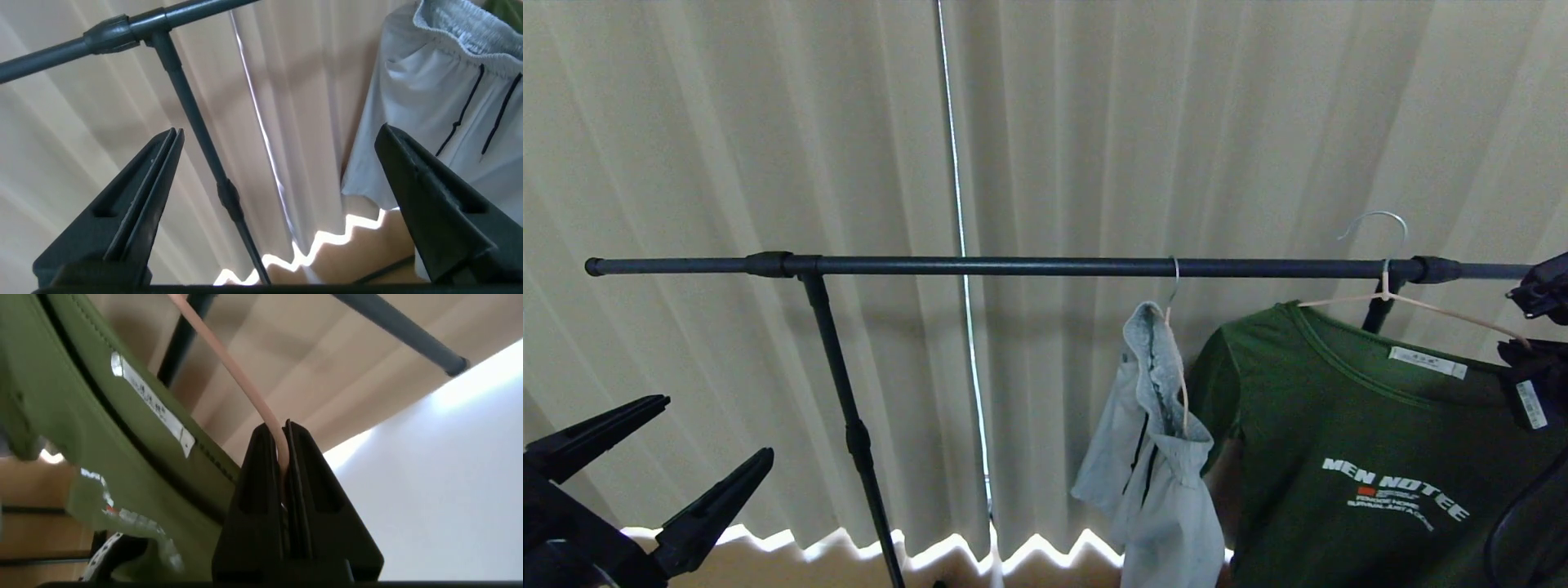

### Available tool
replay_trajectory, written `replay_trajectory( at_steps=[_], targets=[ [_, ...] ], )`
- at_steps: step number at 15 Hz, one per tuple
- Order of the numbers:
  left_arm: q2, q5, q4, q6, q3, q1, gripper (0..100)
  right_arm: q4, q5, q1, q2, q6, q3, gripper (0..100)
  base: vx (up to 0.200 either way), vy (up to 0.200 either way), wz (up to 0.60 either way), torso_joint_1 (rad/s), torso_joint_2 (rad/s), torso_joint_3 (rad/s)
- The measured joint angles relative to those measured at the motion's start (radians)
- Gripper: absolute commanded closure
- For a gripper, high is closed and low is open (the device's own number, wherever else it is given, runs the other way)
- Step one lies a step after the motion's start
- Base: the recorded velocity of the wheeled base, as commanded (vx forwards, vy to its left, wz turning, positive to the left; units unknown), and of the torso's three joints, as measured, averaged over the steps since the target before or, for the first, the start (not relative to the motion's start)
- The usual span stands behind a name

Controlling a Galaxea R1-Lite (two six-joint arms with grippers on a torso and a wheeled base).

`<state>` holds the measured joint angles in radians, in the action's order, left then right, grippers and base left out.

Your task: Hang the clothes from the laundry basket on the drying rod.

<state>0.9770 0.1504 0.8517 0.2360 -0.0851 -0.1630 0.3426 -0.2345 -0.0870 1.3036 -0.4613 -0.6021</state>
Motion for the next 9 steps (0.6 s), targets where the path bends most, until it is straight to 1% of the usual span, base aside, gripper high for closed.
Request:
replay_trajectory(
  at_steps=[4,9],
  targets=[
    [-0.010,0.000,-0.001,0.000,0.000,0.001,0,0.008,-0.015,0.019,0.086,0.009,-0.004,100,0.000,0.000,0.00,0.000,0.00,0.000],
    [-0.015,0.000,-0.001,0.000,-0.001,0.002,0,0.006,-0.018,0.067,0.119,0.013,0.002,100,0.000,0.000,0.00,0.000,0.00,0.000]
  ],
)
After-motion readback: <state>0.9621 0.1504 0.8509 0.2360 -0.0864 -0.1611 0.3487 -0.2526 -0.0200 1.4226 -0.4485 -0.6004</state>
